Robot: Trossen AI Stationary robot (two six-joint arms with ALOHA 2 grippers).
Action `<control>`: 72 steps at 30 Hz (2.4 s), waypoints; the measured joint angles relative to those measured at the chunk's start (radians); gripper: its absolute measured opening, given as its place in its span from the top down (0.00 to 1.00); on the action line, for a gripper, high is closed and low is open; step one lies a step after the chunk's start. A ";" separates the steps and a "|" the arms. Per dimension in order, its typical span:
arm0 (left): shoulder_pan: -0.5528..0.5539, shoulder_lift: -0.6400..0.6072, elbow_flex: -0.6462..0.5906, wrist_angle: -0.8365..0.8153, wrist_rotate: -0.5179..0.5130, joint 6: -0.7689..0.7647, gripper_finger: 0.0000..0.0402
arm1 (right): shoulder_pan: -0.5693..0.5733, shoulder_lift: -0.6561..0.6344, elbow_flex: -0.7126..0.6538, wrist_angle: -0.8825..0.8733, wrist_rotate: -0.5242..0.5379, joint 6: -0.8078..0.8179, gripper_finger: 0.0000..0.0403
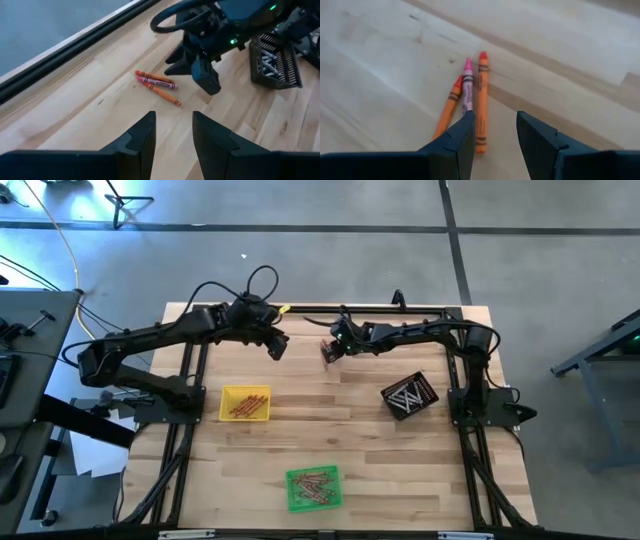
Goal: Sort crayons
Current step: Put the right orange crayon into the yellow bin
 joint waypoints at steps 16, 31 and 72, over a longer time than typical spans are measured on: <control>0.000 0.001 0.000 -0.002 -0.015 0.002 0.71 | 0.004 0.099 0.105 0.010 0.028 -0.085 0.66; 0.000 0.001 0.000 -0.002 -0.018 0.002 0.71 | 0.000 0.125 0.134 -0.096 0.009 -0.099 0.66; 0.000 0.033 -0.001 0.363 -0.150 0.042 0.71 | -0.075 -0.241 0.130 0.182 -0.190 -0.171 0.99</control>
